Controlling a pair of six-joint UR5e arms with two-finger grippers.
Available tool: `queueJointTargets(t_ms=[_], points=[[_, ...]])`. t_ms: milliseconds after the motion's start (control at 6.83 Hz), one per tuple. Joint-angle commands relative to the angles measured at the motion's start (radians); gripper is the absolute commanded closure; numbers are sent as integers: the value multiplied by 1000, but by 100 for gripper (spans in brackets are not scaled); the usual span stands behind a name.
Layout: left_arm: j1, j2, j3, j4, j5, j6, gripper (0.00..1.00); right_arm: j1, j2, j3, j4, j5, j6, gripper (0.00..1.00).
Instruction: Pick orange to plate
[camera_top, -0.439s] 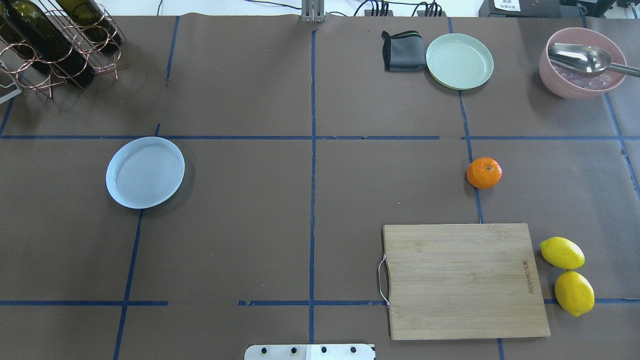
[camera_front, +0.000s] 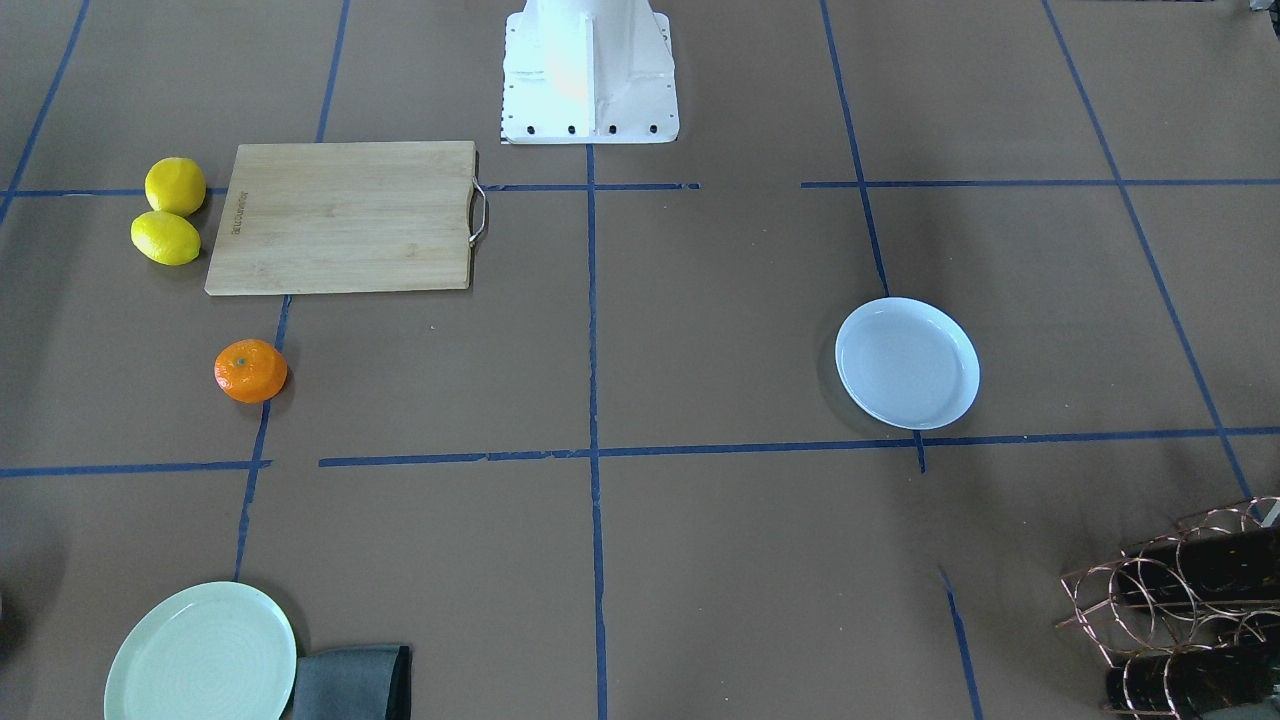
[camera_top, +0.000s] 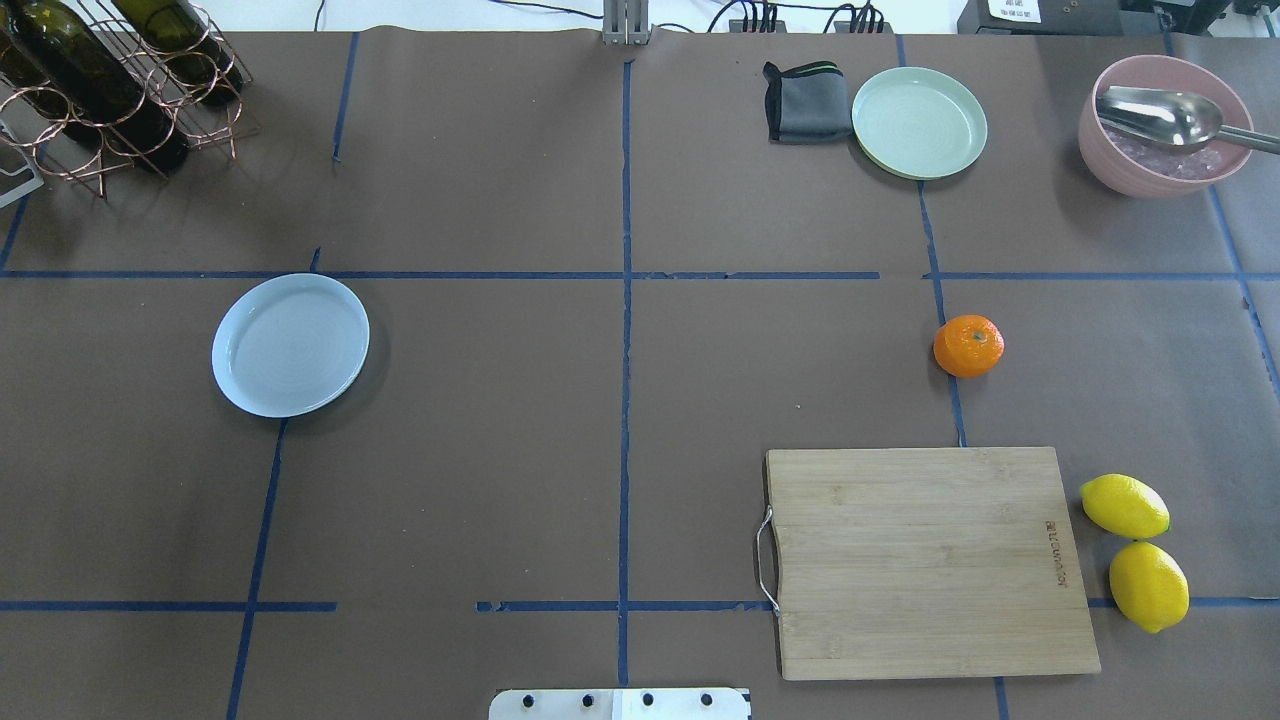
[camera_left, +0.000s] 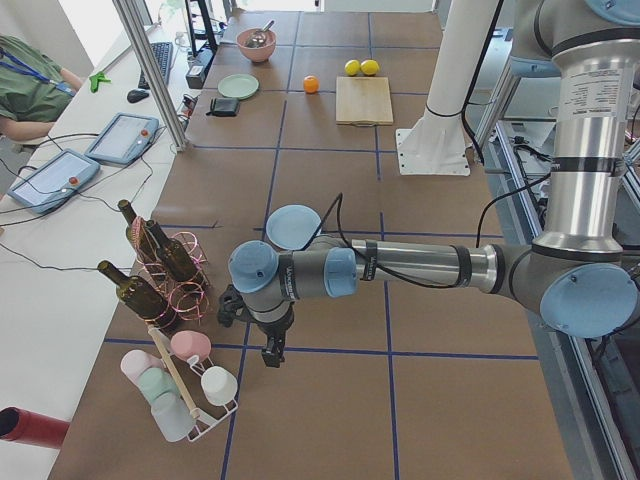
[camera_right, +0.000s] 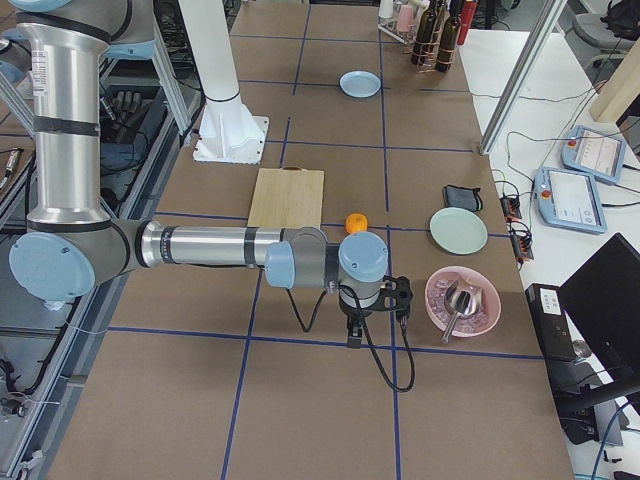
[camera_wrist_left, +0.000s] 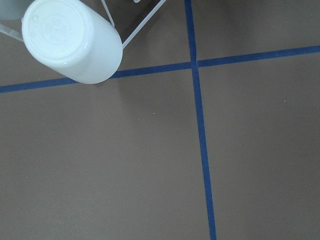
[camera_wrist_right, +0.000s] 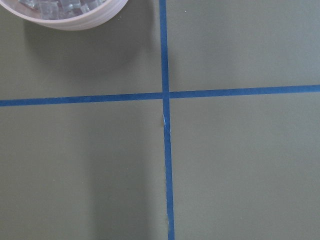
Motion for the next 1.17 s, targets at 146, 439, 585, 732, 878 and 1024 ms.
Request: queueJointTargets(t_ms=[146,439,585,732,878,1024], points=[[17,-42,-7,-153,-2,-4,0,-14,31,26,15,3,6,0],[27,-51,16,-171,-84,-2,0,-60,94,24,12,6,3,0],[60,-59,32,-174,-114,-2,0,-75,138,17,9,-6,1,0],[89,-73,24,-177,-120,-8,0,-104,139,-17,13,9,6,0],[132,-97,23,-247,-125,-128,0,-127,140,-20,13,18,9,0],[170,-90,36,-422,-103,-307,0,-127,142,-17,13,20,11,0]])
